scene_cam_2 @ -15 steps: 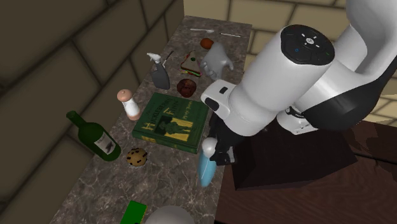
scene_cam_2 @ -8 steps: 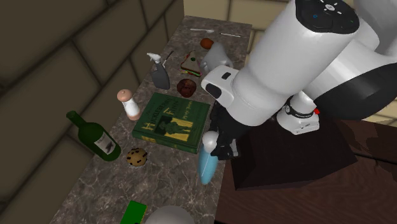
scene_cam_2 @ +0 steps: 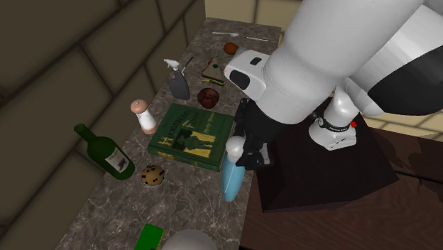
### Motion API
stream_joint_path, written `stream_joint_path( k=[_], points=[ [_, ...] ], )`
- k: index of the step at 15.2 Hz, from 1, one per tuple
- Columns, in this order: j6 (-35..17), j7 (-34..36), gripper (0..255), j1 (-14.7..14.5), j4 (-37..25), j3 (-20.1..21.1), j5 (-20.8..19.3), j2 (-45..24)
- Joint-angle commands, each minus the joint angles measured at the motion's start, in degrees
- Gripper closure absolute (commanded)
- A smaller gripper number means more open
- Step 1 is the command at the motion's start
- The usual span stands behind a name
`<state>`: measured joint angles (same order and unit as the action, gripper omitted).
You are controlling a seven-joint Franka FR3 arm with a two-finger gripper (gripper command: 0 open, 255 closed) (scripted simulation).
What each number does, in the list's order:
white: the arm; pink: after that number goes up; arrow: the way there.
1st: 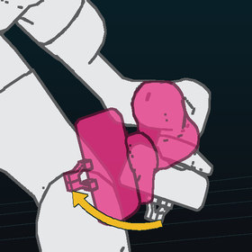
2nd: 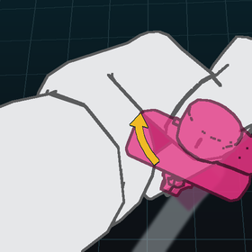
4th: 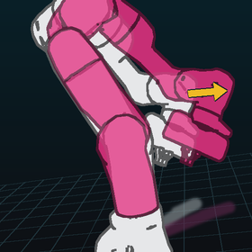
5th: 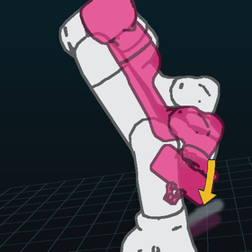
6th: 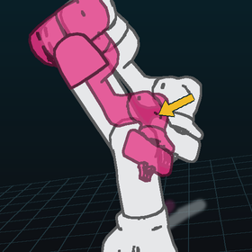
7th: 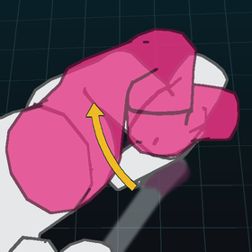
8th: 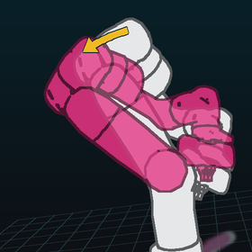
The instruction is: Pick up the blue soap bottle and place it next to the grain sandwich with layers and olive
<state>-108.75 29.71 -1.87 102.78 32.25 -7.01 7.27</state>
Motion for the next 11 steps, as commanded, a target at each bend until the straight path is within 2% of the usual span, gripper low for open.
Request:
stream_joint_path(
  k=[1,11],
  points=[
    [1.41,-0.16,255,0.0,-1.52,0.02,0.0,-0.1],
    [9.53,-0.5,255,-0.06,-11.49,0.56,-1.05,-2.33]
  ],
)
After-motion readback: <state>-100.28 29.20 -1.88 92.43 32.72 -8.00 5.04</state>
